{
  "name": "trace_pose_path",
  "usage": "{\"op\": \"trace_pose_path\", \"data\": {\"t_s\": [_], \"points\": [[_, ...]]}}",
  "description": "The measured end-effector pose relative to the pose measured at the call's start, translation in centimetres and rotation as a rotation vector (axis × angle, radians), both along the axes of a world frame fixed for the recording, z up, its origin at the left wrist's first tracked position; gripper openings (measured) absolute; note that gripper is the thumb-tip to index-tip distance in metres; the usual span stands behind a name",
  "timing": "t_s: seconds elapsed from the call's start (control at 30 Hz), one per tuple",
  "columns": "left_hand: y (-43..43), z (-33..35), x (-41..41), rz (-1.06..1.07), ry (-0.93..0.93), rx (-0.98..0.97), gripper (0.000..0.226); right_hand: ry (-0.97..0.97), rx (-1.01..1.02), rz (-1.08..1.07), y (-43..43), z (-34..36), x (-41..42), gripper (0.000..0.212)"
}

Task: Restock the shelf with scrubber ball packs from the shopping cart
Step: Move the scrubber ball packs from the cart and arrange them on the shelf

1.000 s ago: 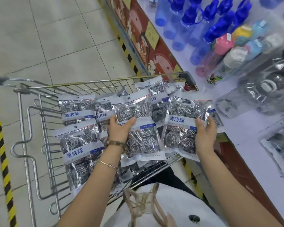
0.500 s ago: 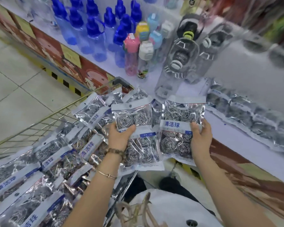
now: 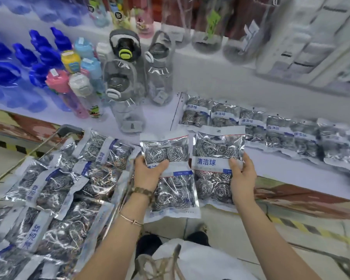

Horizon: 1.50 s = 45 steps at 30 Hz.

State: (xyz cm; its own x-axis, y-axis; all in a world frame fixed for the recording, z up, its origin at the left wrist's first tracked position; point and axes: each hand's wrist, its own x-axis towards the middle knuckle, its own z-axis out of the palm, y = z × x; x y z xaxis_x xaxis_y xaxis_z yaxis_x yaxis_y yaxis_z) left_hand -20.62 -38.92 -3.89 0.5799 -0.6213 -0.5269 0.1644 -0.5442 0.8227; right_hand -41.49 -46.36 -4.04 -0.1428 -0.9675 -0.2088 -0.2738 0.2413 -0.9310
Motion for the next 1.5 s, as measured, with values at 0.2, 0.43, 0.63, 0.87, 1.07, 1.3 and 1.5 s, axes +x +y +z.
{"op": "trace_pose_path", "data": {"t_s": [0.2, 0.43, 0.63, 0.87, 1.07, 1.3, 1.5], "points": [[-6.1, -0.1, -9.4, -0.125, -0.037, 0.019, 0.086, -0.003, 0.03, -0.089, -3.7, -0.3, -10.2, 0.053], [-11.8, -0.2, -18.6, -0.259, -0.07, 0.003, 0.078, 0.015, 0.046, -0.172, -7.1, -0.8, -19.8, 0.054], [-15.7, 0.0, -23.0, -0.368, -0.1, 0.026, 0.082, -0.003, 0.057, -0.235, -9.4, -0.8, -23.8, 0.053], [-22.0, -0.8, -25.1, -0.449, -0.067, 0.05, 0.082, 0.004, 0.07, -0.312, -12.9, -1.0, -26.4, 0.052], [-28.3, -1.0, -26.4, -0.531, -0.059, 0.074, 0.081, 0.027, 0.08, -0.365, -17.9, -0.3, -28.0, 0.053], [-33.3, -2.6, -27.8, -0.595, -0.039, 0.123, 0.084, 0.053, 0.109, -0.426, -22.1, -0.5, -29.4, 0.053], [-35.8, -3.6, -29.6, -0.581, -0.048, 0.159, 0.083, 0.052, 0.152, -0.425, -25.0, -1.4, -31.2, 0.053]]}}
